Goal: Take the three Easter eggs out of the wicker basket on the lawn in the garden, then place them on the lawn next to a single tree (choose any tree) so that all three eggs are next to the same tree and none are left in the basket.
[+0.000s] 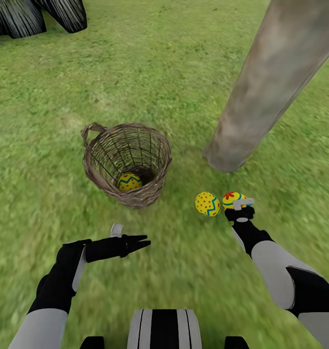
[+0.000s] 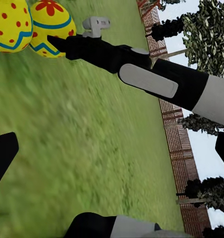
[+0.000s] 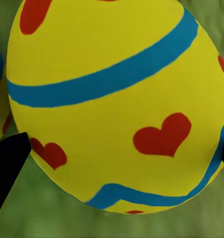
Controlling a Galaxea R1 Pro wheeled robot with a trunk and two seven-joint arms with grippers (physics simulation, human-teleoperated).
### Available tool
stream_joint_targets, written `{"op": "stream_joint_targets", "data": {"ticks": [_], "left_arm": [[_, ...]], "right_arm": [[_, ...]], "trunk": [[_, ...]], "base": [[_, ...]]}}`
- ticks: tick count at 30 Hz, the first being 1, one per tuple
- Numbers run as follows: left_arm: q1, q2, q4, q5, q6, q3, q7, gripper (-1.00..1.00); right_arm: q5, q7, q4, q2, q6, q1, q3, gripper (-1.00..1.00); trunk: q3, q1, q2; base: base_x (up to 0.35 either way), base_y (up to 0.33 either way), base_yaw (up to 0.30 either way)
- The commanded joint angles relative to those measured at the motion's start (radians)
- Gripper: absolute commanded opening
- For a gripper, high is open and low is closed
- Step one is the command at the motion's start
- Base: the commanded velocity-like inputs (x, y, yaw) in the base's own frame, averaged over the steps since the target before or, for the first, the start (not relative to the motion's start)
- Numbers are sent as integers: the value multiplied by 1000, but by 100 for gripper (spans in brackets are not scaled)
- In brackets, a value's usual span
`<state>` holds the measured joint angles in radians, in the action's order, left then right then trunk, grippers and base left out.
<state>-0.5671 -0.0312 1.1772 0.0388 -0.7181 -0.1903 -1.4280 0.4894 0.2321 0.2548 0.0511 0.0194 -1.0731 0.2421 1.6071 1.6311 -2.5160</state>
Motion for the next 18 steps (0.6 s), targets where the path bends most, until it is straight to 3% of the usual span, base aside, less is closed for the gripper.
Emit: {"op": "stream_joint_targets", "data": {"ticks": [1, 4, 15, 18], "left_arm": [[0, -1, 1, 4, -11, -3, -6, 100], [0, -1, 0, 3, -11, -3, -6, 100], [0, -1, -1, 3, -11, -3, -6, 100], [0, -1, -1, 3, -11, -3, -6, 100]], "right_arm": [[9, 1, 1, 0, 2, -1, 5, -100], [9, 1, 1, 0, 2, 0, 5, -100], [8, 1, 3, 1, 5, 0, 6, -100], [8, 1, 3, 1, 5, 0, 6, -100]], "trunk": [[1, 0, 0], [1, 0, 0], [43, 5, -3], [43, 5, -3]], "base": [[47, 0, 0], [13, 0, 0], [0, 0, 0], [0, 0, 0]]}}
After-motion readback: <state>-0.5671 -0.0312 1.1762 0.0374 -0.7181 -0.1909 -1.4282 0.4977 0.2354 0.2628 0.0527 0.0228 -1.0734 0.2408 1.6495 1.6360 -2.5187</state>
